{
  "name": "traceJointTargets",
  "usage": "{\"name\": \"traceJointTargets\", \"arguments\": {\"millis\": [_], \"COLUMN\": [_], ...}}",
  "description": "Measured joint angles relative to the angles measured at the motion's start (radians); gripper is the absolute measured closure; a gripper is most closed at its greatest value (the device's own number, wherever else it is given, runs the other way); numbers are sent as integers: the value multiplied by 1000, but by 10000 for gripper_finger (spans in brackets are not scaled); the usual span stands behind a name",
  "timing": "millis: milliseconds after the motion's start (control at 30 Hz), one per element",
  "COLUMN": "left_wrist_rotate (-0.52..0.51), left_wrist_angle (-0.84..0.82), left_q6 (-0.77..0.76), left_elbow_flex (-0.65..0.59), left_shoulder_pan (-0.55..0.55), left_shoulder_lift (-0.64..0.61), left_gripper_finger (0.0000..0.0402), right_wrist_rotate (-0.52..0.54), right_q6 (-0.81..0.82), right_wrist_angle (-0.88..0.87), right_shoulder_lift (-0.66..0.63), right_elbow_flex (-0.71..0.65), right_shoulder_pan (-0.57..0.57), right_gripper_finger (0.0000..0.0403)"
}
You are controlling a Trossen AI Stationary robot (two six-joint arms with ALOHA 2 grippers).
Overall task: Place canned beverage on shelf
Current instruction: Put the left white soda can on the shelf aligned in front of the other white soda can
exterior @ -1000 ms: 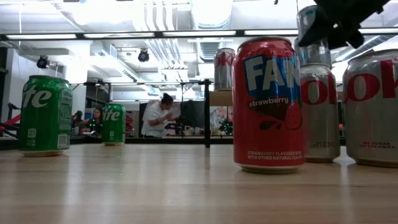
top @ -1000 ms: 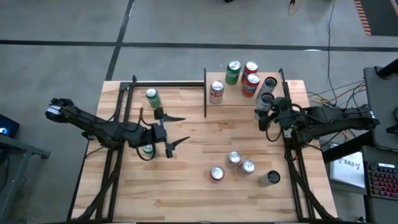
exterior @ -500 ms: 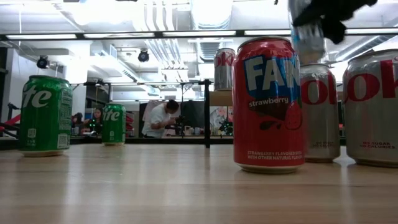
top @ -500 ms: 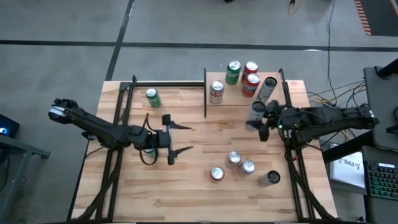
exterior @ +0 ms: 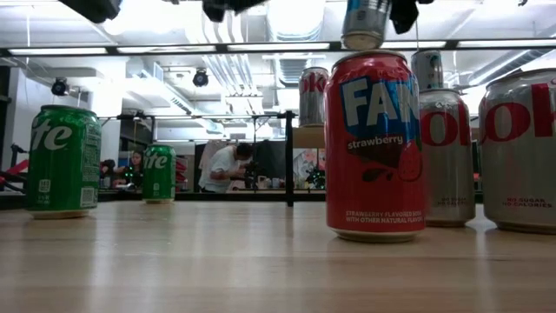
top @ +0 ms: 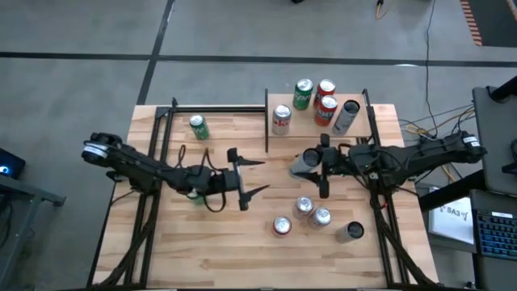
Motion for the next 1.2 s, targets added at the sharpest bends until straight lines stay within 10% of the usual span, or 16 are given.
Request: {"name": "traceJointTargets", "arguments": {"millis": [1200], "left_wrist_rotate": [-7], "left_wrist_angle": [-50], "left_q6": [-200], "left_elbow_flex": [80], "left_shoulder_pan": [21], "left_shoulder_lift": [188], "left_gripper_finger": [88], "right_wrist_rotate": [-18], "right_q6": [-208], "right_wrist_angle": [432], "right_shoulder_lift": [305], "right_elbow_flex": [1], "right_shoulder_pan": [39], "right_gripper_finger": [169]}}
